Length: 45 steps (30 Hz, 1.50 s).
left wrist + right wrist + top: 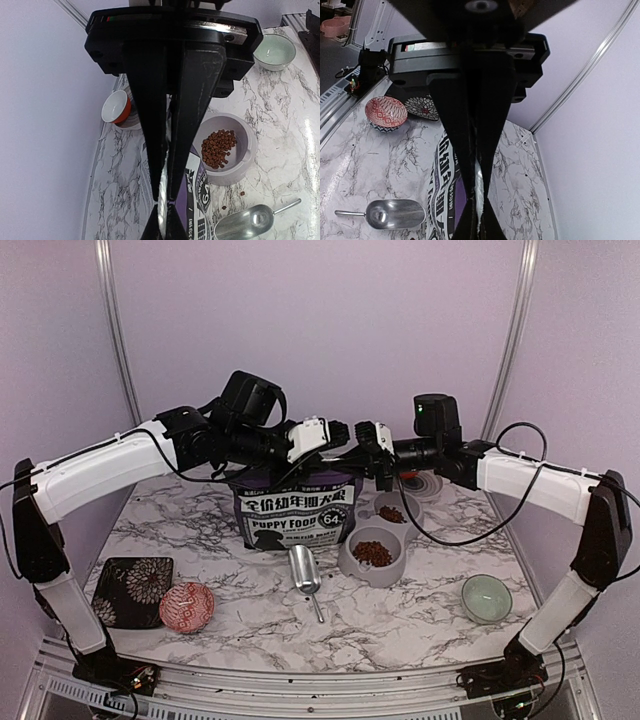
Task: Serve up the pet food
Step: Press the seal on the pet food bag.
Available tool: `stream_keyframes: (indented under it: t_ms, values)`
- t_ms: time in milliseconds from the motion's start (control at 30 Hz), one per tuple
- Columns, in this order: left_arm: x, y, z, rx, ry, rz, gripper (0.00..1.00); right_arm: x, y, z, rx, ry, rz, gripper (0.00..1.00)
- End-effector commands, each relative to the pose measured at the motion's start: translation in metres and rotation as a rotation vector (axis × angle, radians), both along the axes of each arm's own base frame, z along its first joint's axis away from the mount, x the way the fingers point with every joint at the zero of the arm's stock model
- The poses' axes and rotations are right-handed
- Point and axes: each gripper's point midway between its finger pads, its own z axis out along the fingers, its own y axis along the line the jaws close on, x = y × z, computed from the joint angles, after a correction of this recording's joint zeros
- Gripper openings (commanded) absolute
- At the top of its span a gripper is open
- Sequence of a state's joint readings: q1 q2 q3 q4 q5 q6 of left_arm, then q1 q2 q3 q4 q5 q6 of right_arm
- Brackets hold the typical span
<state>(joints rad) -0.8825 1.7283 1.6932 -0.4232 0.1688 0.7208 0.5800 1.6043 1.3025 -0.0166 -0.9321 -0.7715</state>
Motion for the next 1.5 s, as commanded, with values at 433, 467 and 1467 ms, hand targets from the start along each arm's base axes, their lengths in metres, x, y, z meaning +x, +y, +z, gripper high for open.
stream_keyframes:
  t_ms: [433,467,1467]
  values:
    - [-0.004,0.022,-0.012,0.071,-0.033,0.024,0.22,0.001,0.0,0.016,0.015,-0.071,-0.022,0.0]
    - [-0.003,0.023,-0.014,0.078,-0.037,0.031,0.21,0.0,0.0,0.016,0.017,-0.071,-0.017,0.0]
    - [0.007,0.049,-0.011,0.138,-0.116,0.105,0.0,-0.008,-0.003,0.016,0.009,-0.074,0.016,0.0]
